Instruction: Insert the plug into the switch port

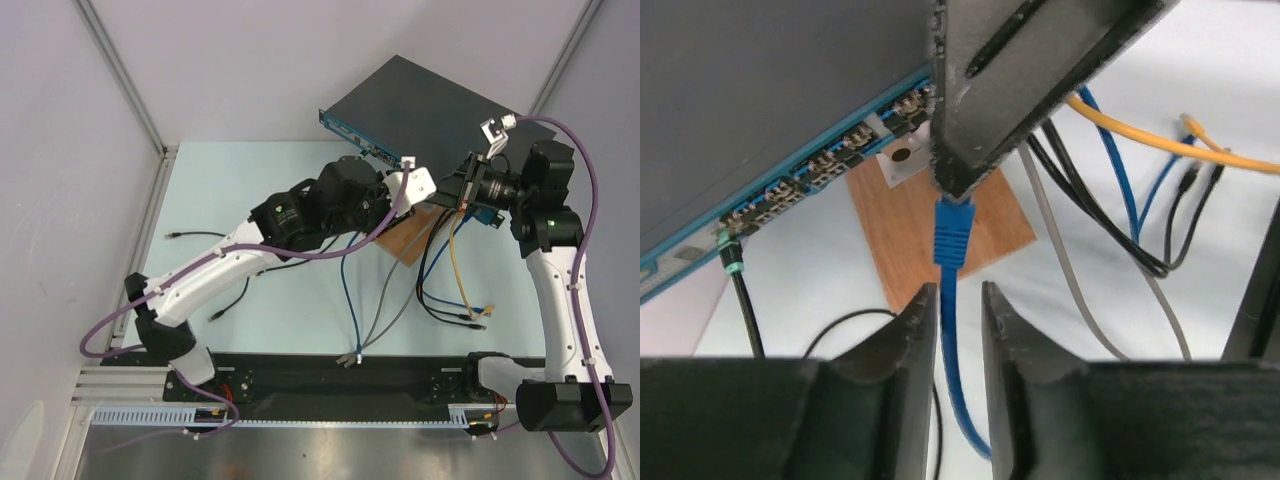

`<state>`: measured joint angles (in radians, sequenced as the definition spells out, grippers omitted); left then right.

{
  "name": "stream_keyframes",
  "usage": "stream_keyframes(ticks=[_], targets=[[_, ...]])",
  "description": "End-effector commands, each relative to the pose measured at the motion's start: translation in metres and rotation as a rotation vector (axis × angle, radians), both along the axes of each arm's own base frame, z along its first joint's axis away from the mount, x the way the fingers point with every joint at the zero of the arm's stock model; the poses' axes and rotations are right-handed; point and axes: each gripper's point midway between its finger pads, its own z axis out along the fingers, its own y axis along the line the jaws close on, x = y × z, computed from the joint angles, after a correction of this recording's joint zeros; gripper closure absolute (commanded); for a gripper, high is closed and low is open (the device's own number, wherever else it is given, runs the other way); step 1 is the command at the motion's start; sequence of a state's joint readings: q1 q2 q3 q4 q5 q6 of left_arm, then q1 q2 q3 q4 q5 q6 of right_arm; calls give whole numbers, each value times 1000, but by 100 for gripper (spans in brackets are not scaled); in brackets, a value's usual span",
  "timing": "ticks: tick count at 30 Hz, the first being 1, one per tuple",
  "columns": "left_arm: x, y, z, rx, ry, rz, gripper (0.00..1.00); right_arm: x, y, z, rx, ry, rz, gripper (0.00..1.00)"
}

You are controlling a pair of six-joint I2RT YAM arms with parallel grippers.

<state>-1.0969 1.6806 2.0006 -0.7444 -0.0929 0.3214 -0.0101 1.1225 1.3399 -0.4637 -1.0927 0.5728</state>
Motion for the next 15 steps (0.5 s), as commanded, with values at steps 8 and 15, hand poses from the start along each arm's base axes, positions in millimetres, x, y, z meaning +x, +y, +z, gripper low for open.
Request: stream_keyframes(ticks=[8,15], targets=[[-42,50,94,-621,-250,-249,39,-20,8,45,182,22,208,100],[-52,52,107,-645,-302,-303,52,-19,8,46,222,65,226,100]])
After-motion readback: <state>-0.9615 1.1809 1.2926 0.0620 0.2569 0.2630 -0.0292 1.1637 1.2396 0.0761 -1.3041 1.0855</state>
